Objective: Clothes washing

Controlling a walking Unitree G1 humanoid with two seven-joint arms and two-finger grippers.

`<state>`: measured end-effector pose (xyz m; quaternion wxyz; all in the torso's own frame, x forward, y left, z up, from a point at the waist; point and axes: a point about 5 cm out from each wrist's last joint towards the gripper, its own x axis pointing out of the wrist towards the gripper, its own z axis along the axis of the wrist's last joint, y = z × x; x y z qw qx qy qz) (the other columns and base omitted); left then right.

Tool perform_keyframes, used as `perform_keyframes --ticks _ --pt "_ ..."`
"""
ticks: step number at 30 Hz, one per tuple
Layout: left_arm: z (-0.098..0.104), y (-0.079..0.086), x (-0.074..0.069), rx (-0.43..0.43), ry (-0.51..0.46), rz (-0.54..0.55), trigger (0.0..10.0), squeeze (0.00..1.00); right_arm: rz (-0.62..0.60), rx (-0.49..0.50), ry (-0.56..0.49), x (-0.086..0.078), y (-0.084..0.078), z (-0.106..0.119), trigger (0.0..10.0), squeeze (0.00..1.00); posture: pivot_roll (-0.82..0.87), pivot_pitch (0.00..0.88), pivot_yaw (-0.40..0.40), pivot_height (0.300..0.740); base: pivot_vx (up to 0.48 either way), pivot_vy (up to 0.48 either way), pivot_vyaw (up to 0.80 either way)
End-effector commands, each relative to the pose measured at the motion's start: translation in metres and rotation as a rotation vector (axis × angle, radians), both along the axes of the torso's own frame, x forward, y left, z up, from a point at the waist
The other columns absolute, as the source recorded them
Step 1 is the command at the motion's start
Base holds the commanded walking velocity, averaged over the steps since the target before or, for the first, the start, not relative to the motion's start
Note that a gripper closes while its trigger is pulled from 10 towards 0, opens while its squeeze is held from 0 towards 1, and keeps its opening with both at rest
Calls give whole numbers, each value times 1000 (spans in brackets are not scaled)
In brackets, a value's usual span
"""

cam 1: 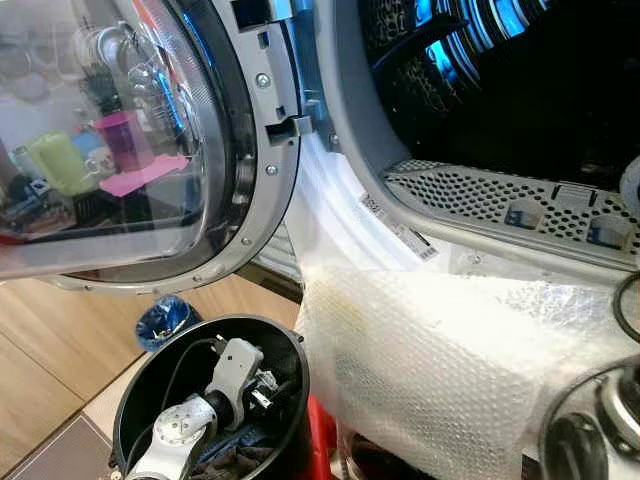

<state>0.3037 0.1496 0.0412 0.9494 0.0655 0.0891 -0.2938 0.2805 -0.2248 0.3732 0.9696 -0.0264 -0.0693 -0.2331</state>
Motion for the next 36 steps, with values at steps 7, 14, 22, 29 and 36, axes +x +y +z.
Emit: perform_keyframes --ticks 7,14,22,29,36 --pt "0 7 2 22 8 20 10000 0 16 59 85 -3 3 8 10000 0 -85 65 173 740 0 0 0" --pt "-3 9 0 27 20 25 10000 0 -6 -35 -1 -26 14 19 10000 0 -115 71 176 740 0 0 0" --pt "-2 8 1 27 20 23 10000 0 -26 -56 57 -33 12 -18 10000 0 -120 70 174 740 0 0 0" --pt "-4 9 0 29 23 26 10000 0 -64 -47 99 -40 1 -36 10000 0 -113 67 169 740 0 0 0" --pt "-3 10 0 26 23 30 10000 0 29 -101 97 -59 -5 -49 10000 0 -113 53 166 740 0 0 0"
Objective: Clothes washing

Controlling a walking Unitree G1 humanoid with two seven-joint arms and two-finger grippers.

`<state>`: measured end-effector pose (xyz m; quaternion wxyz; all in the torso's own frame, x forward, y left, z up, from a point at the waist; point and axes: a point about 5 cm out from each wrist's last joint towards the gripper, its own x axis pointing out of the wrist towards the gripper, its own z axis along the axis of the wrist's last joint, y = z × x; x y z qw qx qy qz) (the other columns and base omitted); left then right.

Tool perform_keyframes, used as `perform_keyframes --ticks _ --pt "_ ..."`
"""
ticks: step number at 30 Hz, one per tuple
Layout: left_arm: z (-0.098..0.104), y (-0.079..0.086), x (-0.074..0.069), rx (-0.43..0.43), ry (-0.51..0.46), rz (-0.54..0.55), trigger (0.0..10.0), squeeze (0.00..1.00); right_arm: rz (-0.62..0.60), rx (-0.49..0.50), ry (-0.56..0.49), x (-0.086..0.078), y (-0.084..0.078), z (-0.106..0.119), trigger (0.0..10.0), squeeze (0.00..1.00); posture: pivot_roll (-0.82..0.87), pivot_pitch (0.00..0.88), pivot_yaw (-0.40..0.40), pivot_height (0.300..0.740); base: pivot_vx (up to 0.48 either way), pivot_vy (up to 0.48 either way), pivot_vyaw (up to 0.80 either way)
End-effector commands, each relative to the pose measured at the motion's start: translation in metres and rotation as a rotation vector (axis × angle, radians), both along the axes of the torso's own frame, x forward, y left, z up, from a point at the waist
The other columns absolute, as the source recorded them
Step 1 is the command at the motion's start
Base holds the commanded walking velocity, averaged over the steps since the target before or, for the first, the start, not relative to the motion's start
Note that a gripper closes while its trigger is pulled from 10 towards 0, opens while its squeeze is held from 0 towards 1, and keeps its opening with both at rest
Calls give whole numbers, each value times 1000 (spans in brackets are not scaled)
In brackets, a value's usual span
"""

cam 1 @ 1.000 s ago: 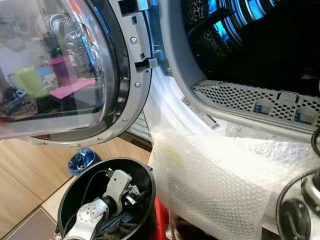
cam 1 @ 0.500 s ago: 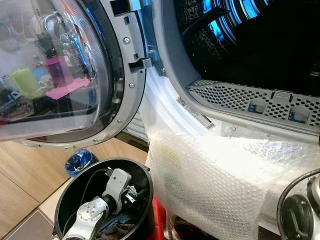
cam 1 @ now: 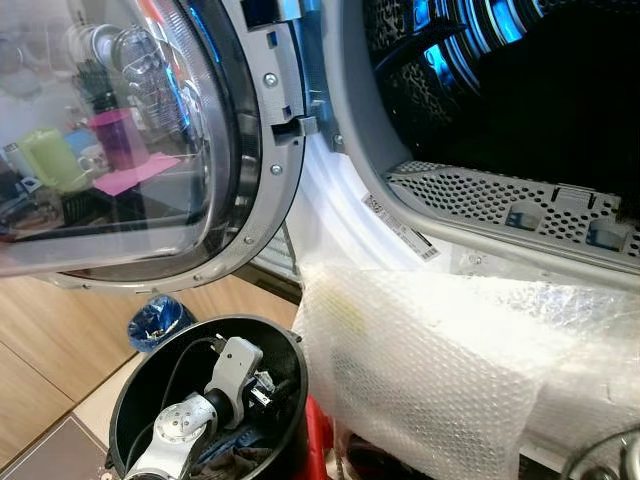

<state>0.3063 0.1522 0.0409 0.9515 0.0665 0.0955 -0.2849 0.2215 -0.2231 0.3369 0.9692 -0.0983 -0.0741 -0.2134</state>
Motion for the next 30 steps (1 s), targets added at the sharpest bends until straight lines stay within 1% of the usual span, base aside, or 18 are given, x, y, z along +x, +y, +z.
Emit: perform_keyframes --ticks 1,3,5,11,12,14,15,17,18,19,20,23,24,25,27,28,29,30 --pt "-3 7 -2 19 13 11 10000 0 17 34 69 -2 -6 -12 10000 0 -112 56 165 740 0 0 0" --pt "-3 8 -2 19 14 10 10000 0 97 5 36 -9 -1 -7 10000 0 -116 62 165 740 0 0 0" --pt "-3 8 -2 20 16 12 10000 0 129 -21 28 -13 0 -5 10000 0 -116 62 165 740 0 0 0" --pt "-3 8 -1 21 17 12 10000 0 226 -156 116 -24 -3 -9 10000 0 -111 72 166 740 0 0 0" --pt "-3 8 -1 20 17 13 10000 0 289 -198 94 -27 1 2 10000 0 -113 73 166 740 0 0 0" --pt "-3 7 -1 21 17 8 10000 0 372 -191 64 -27 6 7 10000 0 -113 73 166 740 0 0 0" --pt "-3 8 -1 21 16 8 10000 0 413 -202 14 -28 12 17 10000 0 -113 73 166 740 0 0 0" --pt "-3 8 -1 21 15 9 10000 0 421 -288 -55 -32 17 30 10000 0 -113 73 166 740 0 0 0" --pt "-3 7 -1 20 15 9 10000 0 494 -259 -60 -31 20 25 10000 0 -113 73 166 740 0 0 0" --pt "-2 7 -1 19 15 9 10000 0 519 -264 -124 -32 23 25 10000 0 -107 78 168 740 0 0 0" --pt "-2 8 -1 19 15 9 10000 0 518 -272 -147 -33 23 25 10000 0 -107 78 168 740 0 0 0" --pt "-2 6 -1 16 14 3 10000 0 700 -221 -103 -33 32 7 10000 0 -107 78 168 740 0 0 0" --pt "-2 7 -1 15 12 4 10000 0 825 -287 -67 -36 44 0 10000 0 -92 77 167 740 0 0 0" --pt "-2 7 -1 14 12 4 10000 0 892 -330 -36 -38 51 -5 10000 0 -86 78 166 740 0 0 0" --pt "-2 7 -1 15 12 4 10000 0 912 -336 -27 -39 53 -7 10000 0 -87 78 166 740 0 0 0" --pt "-2 8 -2 16 12 4 10000 0 922 -329 67 -37 55 -23 10000 0 -87 78 166 740 0 0 0" --pt "-2 8 -2 16 12 4 10000 0 922 -329 67 -37 55 -23 10000 0 -87 78 166 740 0 0 0" --pt "-2 8 -2 16 12 5 10000 0 815 -301 158 -32 48 -36 10000 0 -90 79 167 740 0 0 0"
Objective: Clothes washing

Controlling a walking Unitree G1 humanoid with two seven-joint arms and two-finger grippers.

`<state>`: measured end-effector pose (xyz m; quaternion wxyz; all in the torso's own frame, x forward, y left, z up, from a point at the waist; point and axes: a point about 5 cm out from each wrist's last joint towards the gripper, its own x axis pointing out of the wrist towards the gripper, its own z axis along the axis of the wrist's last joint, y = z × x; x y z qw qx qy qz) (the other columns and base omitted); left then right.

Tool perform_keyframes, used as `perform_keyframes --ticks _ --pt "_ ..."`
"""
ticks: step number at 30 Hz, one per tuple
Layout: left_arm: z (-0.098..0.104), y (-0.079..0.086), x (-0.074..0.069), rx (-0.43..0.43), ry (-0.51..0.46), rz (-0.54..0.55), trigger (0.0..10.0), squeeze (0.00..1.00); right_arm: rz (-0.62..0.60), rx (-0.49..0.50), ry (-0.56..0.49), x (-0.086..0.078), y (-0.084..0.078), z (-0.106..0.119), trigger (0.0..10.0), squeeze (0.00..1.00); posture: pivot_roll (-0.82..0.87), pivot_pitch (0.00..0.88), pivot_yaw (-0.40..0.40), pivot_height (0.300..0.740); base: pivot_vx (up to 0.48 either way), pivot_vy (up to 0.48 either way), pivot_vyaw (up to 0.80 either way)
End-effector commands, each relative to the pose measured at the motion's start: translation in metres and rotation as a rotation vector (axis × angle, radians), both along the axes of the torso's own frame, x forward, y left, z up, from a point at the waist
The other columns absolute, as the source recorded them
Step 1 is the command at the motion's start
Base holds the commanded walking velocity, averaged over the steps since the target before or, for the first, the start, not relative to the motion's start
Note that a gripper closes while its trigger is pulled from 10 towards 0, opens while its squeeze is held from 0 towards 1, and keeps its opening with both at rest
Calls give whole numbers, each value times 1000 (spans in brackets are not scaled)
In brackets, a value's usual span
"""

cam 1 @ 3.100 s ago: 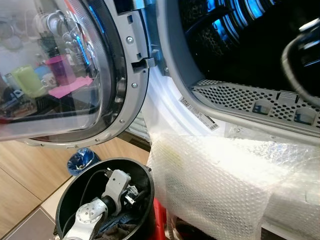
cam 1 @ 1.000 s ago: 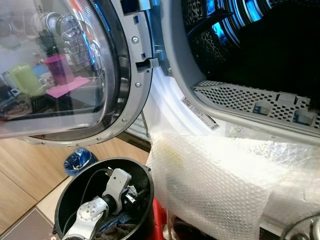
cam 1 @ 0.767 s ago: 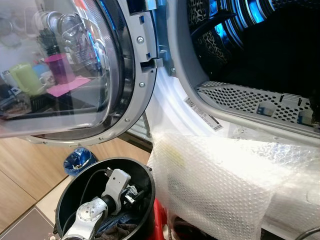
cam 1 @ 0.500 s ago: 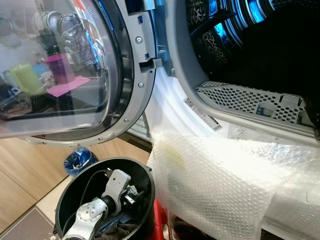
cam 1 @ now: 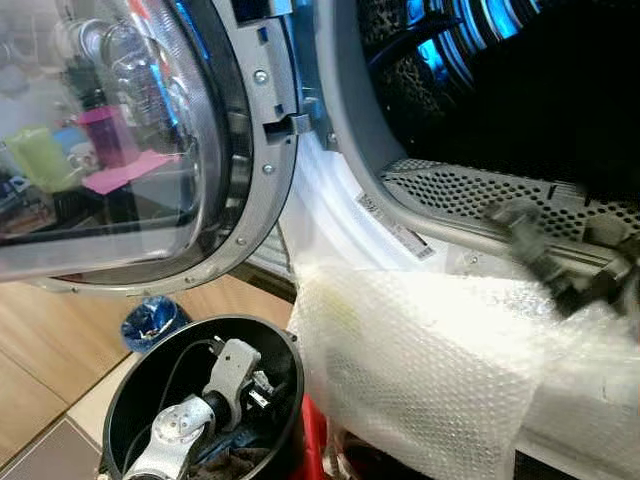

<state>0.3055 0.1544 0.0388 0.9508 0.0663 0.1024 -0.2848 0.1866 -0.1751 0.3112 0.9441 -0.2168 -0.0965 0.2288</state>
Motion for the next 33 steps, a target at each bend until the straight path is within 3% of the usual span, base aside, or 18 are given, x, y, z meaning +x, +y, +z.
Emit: perform_keyframes --ticks 1,2,6,7,11,13,15,17,19,22,26,29,33 --pt "0 6 -1 12 -1 5 10000 0 -58 -8 56 3 0 -10 10000 0 -90 79 167 740 0 0 0" --pt "0 6 -1 13 0 3 10000 0 -205 -9 65 8 -10 -13 10000 0 -92 78 168 740 0 0 0" --pt "-1 4 -2 11 0 -2 10000 0 -292 127 -62 11 -13 7 10000 0 -88 75 169 740 0 0 0" --pt "1 3 -1 6 -6 0 10000 0 -315 216 -117 13 -14 17 10000 0 -88 75 169 740 0 0 0" --pt "2 3 0 5 -9 0 10000 0 -386 316 -234 20 -22 40 10000 0 -79 67 171 740 0 0 0" --pt "1 4 0 8 -7 0 10000 0 -477 401 -277 25 -30 56 10000 0 -80 67 172 740 0 0 0" --pt "1 3 0 10 -7 -2 10000 0 -592 548 -281 30 -43 66 10000 0 -81 64 170 740 0 0 0" --pt "2 4 0 10 -8 1 10000 0 -645 551 -225 34 -48 63 10000 0 -79 62 168 740 0 0 0" --pt "2 4 1 11 -9 4 10000 0 -651 459 -99 39 -44 45 10000 0 -77 63 166 740 0 0 0" --pt "2 4 1 9 -9 5 10000 0 -643 438 -20 38 -40 33 10000 0 -79 65 165 740 0 0 0" --pt "1 5 0 10 -7 7 10000 0 -611 422 9 38 -39 31 10000 0 -84 67 166 740 0 0 0" --pt "1 5 1 11 -5 9 10000 0 -589 390 -36 34 -36 39 10000 0 -94 70 166 740 0 0 0" --pt "2 4 2 10 -5 9 10000 0 -525 294 -18 27 -34 34 10000 0 -105 70 167 740 0 0 0"
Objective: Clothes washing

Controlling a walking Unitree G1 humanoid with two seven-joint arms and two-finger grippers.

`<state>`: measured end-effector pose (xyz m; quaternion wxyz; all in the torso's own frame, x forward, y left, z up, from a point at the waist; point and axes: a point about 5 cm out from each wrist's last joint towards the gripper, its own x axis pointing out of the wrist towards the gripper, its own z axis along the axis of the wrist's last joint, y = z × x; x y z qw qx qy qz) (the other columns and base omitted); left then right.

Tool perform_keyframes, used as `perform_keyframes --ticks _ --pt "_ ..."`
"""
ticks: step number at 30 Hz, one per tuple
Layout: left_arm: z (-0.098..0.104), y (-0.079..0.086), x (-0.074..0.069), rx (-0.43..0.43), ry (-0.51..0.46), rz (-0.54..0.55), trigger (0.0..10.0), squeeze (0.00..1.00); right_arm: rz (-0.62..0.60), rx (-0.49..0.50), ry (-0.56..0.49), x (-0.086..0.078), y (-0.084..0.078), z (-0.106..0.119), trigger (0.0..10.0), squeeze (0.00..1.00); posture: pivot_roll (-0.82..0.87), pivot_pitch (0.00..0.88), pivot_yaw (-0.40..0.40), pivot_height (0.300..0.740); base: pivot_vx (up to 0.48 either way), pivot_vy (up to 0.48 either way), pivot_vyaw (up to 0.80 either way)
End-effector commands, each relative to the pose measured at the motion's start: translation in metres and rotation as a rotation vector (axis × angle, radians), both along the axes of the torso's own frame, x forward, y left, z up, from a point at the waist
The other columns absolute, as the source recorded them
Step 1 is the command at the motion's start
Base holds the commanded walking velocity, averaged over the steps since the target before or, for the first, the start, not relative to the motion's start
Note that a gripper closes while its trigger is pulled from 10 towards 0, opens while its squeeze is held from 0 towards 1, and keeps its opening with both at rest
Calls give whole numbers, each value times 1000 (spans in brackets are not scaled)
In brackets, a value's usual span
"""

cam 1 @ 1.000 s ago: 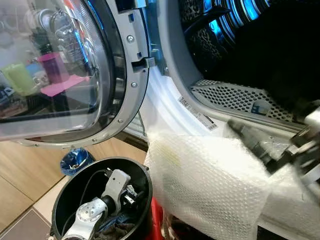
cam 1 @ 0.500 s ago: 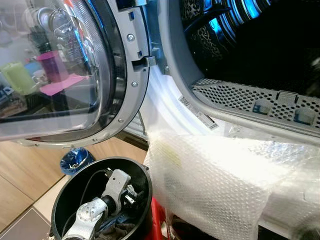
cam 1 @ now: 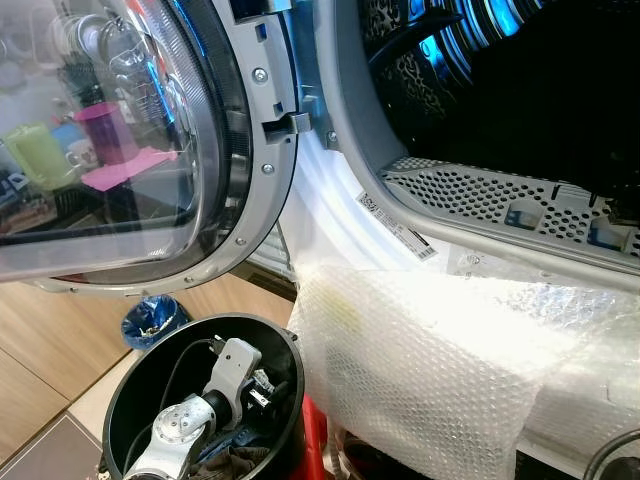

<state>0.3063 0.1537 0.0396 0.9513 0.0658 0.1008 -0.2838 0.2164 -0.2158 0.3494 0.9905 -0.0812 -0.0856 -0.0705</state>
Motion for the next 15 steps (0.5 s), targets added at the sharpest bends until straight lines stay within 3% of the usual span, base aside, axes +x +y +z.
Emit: perform_keyframes --ticks 1,8,10,13,15 --pt "1 4 1 11 -2 7 10000 0 57 -54 31 -4 7 -5 10000 0 -105 69 166 740 0 0 0" --pt "0 3 0 9 5 3 10000 0 85 -130 37 -25 -10 -2 10000 0 -114 71 166 740 0 0 0" --pt "0 3 0 9 6 4 10000 0 106 -119 23 -26 -11 2 10000 0 -117 73 163 740 0 0 0" --pt "-1 3 0 6 9 6 10000 0 173 -24 -32 -24 -7 8 10000 0 -118 75 156 740 0 0 0" --pt "-1 3 0 5 10 6 10000 0 177 -32 -26 -25 -8 8 10000 0 -118 75 156 740 0 0 0"
